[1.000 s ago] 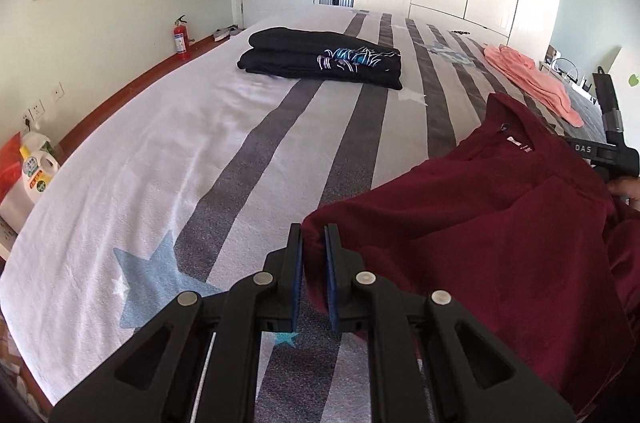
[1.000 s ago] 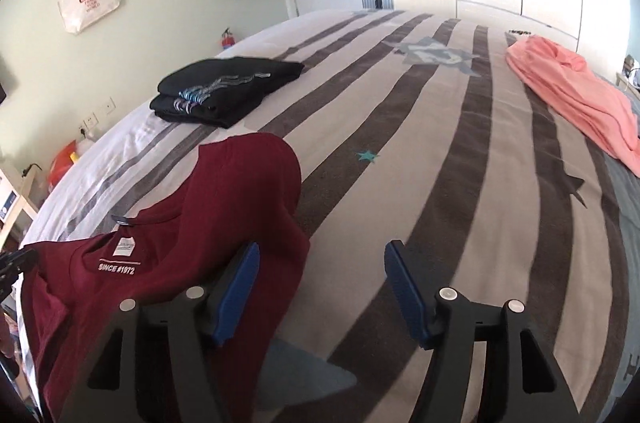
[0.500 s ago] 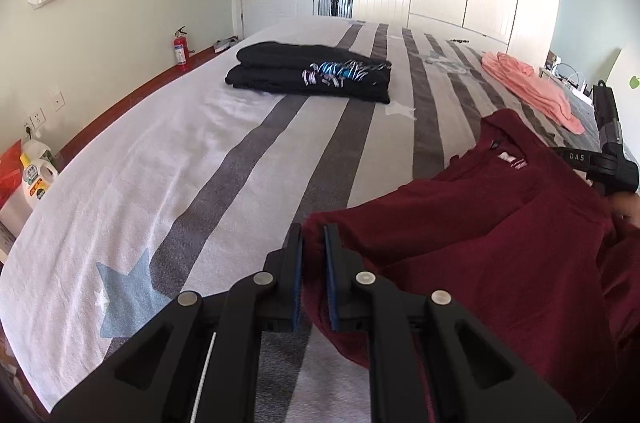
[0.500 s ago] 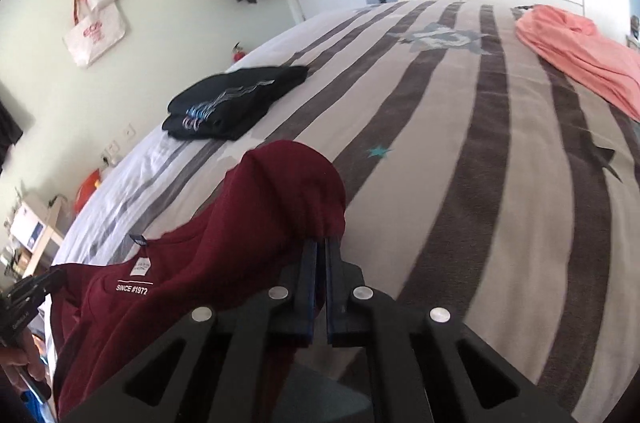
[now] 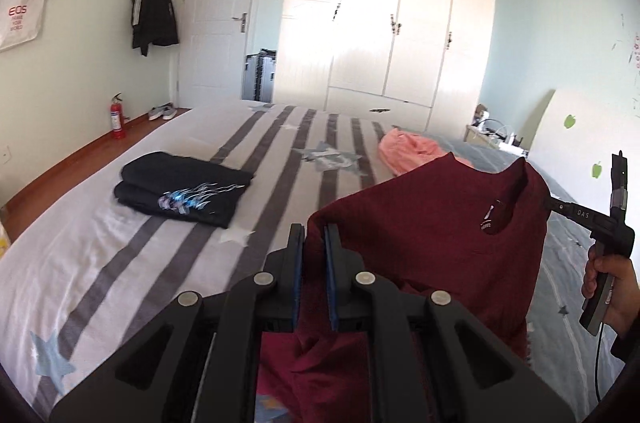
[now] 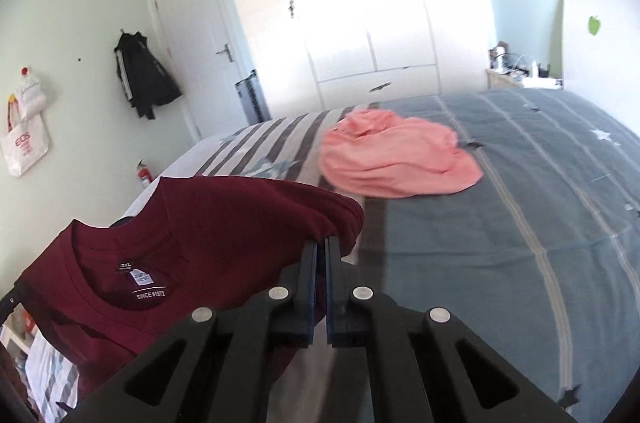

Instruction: Fold clothes

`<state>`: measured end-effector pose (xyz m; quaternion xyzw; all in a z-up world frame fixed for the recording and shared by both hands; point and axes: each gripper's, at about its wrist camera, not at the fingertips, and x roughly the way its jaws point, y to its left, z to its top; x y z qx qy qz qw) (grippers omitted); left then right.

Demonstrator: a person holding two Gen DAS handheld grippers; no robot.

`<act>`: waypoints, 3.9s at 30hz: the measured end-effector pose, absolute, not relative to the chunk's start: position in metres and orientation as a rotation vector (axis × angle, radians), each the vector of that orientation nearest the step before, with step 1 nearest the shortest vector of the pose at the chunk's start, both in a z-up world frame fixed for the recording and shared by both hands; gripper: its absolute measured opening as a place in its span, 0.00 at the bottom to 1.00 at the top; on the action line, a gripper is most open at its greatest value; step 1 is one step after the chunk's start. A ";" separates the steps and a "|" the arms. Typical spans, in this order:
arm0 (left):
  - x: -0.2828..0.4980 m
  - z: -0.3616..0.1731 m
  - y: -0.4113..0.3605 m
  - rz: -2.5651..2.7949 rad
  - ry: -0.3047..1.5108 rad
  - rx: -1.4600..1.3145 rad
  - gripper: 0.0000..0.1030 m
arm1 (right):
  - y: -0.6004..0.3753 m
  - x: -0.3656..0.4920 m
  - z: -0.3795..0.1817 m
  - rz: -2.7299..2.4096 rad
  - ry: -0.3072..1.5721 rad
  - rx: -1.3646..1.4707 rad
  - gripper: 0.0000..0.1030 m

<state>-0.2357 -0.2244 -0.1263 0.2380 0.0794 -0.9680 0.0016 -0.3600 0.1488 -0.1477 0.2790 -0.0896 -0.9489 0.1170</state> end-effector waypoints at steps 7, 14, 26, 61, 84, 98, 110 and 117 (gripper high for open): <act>-0.280 -0.160 -0.129 -3.052 0.226 0.951 0.08 | 0.279 -0.313 -0.119 -2.982 -0.173 0.827 0.03; -0.296 -0.237 -0.126 -2.865 0.086 1.196 0.08 | 0.263 -0.287 -0.214 -2.830 -0.065 1.088 0.04; -0.302 -0.224 -0.112 -3.000 0.039 1.127 0.73 | 0.314 -0.296 -0.236 -2.835 -0.281 1.016 0.62; -0.221 -0.009 -0.076 -3.147 0.013 0.638 0.06 | 0.289 -0.240 -0.074 -2.913 -0.221 0.725 0.09; -0.074 0.198 -0.082 -3.087 0.117 0.544 0.00 | 0.214 -0.059 0.243 -2.991 -0.101 0.370 0.07; -0.141 -0.171 -0.017 -3.106 0.344 1.290 0.54 | 0.211 -0.265 -0.058 -2.830 -0.106 0.900 0.07; -0.219 -0.305 0.091 -3.059 0.491 1.723 0.60 | 0.279 -0.310 -0.174 -2.818 -0.112 0.974 0.07; -0.219 -0.322 0.125 -3.134 0.434 1.801 0.08 | 0.300 -0.312 -0.183 -2.832 -0.128 0.954 0.07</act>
